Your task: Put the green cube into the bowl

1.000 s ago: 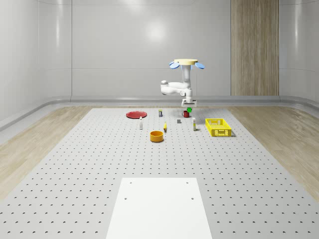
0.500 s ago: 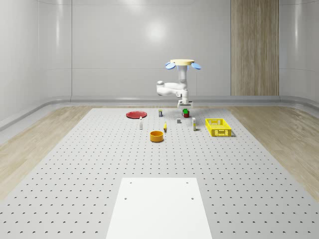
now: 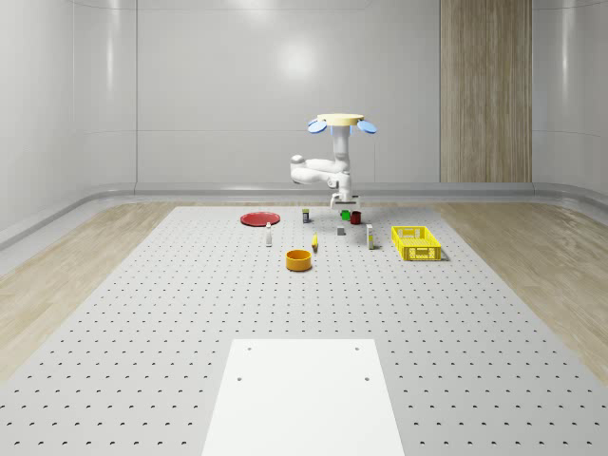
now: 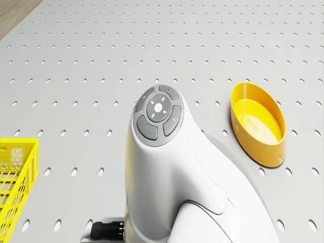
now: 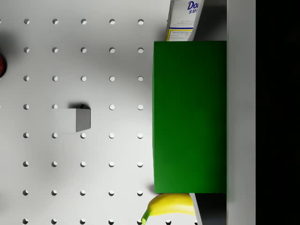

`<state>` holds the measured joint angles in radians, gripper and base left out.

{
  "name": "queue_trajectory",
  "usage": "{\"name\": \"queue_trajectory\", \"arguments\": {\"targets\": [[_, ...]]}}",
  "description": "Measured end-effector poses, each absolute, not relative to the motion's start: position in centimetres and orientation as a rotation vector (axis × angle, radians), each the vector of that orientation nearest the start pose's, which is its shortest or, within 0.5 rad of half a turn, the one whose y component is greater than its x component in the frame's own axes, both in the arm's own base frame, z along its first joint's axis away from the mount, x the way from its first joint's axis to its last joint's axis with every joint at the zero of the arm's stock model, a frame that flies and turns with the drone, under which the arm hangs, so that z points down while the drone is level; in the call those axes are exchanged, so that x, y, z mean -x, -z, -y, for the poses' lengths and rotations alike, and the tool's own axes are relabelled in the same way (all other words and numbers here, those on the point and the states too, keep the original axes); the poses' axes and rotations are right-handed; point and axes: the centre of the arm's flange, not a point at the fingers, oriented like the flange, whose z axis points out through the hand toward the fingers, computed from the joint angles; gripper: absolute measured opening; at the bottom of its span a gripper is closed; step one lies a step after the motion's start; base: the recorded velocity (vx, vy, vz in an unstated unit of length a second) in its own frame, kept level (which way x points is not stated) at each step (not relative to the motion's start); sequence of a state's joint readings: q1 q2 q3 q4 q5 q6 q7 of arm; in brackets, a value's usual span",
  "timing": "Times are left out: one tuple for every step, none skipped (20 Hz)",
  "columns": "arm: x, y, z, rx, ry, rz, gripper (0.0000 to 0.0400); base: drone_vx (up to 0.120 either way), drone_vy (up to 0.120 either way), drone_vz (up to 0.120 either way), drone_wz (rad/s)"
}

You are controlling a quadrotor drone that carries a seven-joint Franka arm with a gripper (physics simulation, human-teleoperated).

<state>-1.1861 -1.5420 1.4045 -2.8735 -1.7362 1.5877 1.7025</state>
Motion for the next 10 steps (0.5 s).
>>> {"name": "queue_trajectory", "arguments": {"targets": [[-30.68,-48.26,0.39,-0.002,-0.781,0.002,0.025,0.12,-0.12,0.0,0.0],[-30.68,-48.26,0.39,-0.002,-0.781,0.002,0.025,0.12,-0.12,0.0,0.0],[-30.68,-48.26,0.39,-0.002,-0.781,0.002,0.025,0.12,-0.12,0.0,0.0],[-30.68,-48.26,0.39,-0.002,-0.781,0.002,0.025,0.12,-0.12,0.0,0.0],[-30.68,-48.26,0.39,-0.002,-0.781,0.002,0.025,0.12,-0.12,0.0,0.0],[-30.68,-48.26,0.39,-0.002,-0.781,0.002,0.025,0.12,-0.12,0.0,0.0],[-30.68,-48.26,0.39,-0.002,-0.781,0.002,0.025,0.12,-0.12,0.0,0.0],[-30.68,-48.26,0.39,-0.002,-0.781,0.002,0.025,0.12,-0.12,0.0,0.0],[-30.68,-48.26,0.39,-0.002,-0.781,0.002,0.025,0.12,-0.12,0.0,0.0],[-30.68,-48.26,0.39,-0.002,-0.781,0.002,0.025,0.12,-0.12,0.0,0.0]]}}
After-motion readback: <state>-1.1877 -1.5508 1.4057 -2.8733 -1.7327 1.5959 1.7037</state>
